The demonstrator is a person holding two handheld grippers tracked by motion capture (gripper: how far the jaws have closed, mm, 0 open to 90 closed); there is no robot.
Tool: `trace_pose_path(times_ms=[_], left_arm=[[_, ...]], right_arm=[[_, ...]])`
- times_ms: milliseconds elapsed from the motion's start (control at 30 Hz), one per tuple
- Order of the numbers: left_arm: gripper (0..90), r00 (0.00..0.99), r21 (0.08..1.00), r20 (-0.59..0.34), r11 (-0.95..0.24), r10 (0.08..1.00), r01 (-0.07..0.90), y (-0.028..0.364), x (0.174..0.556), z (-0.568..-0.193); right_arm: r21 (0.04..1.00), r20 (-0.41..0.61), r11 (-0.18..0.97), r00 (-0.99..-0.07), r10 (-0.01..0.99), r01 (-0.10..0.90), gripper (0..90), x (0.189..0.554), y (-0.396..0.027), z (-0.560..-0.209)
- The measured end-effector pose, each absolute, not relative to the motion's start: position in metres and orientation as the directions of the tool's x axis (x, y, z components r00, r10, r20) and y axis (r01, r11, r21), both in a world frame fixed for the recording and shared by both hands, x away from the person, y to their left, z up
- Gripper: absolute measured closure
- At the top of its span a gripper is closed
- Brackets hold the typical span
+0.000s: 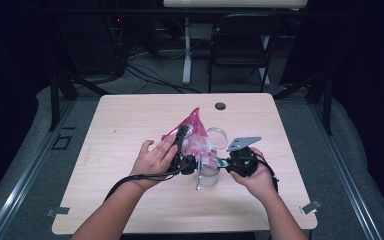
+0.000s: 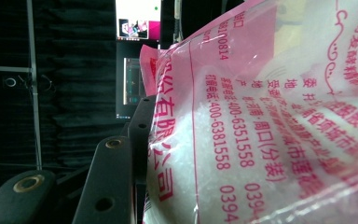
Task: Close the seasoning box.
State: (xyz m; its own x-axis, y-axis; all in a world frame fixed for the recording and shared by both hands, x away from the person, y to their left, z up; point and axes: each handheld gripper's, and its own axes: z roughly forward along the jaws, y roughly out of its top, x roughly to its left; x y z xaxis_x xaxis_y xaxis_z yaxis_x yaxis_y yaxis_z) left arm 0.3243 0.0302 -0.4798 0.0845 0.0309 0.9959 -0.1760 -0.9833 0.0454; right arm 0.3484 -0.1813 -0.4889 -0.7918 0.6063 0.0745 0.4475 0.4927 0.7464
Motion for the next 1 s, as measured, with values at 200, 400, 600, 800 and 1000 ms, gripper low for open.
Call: trace_pose_path(times_ms=[200, 400, 600, 800, 1000], left_arm=[[58.6, 0.086, 0.053, 0.996, -0.983, 0.038, -0.177, 0.0311, 0.3255, -0.4796], [58.8, 0.092, 0.048, 0.995, -0.983, 0.032, -0.174, 0.0298, 0.3253, -0.4796], [59.0, 0.103, 0.038, 0.994, -0.983, 0.02, -0.177, 0.0293, 0.3258, -0.48], [59.4, 0.12, 0.03, 0.993, -0.983, 0.009, -0.18, 0.0305, 0.3277, -0.4798], [60.0, 0.126, -0.006, 0.992, -0.982, -0.03, -0.187, 0.0318, 0.3281, -0.4788]], right_arm=[[0.747, 0.065, 0.497, -0.793, 0.606, 0.441, 90.0, 0.347, -0.1798, -0.4872], [0.748, 0.061, 0.5, -0.796, 0.602, 0.436, 90.0, 0.3475, -0.1789, -0.4871], [0.749, 0.06, 0.499, -0.794, 0.605, 0.437, 90.0, 0.3469, -0.1783, -0.4866], [0.753, 0.059, 0.494, -0.792, 0.608, 0.435, 90.0, 0.3461, -0.1765, -0.4864], [0.751, 0.056, 0.5, -0.795, 0.603, 0.432, 90.0, 0.3462, -0.1757, -0.4867]])
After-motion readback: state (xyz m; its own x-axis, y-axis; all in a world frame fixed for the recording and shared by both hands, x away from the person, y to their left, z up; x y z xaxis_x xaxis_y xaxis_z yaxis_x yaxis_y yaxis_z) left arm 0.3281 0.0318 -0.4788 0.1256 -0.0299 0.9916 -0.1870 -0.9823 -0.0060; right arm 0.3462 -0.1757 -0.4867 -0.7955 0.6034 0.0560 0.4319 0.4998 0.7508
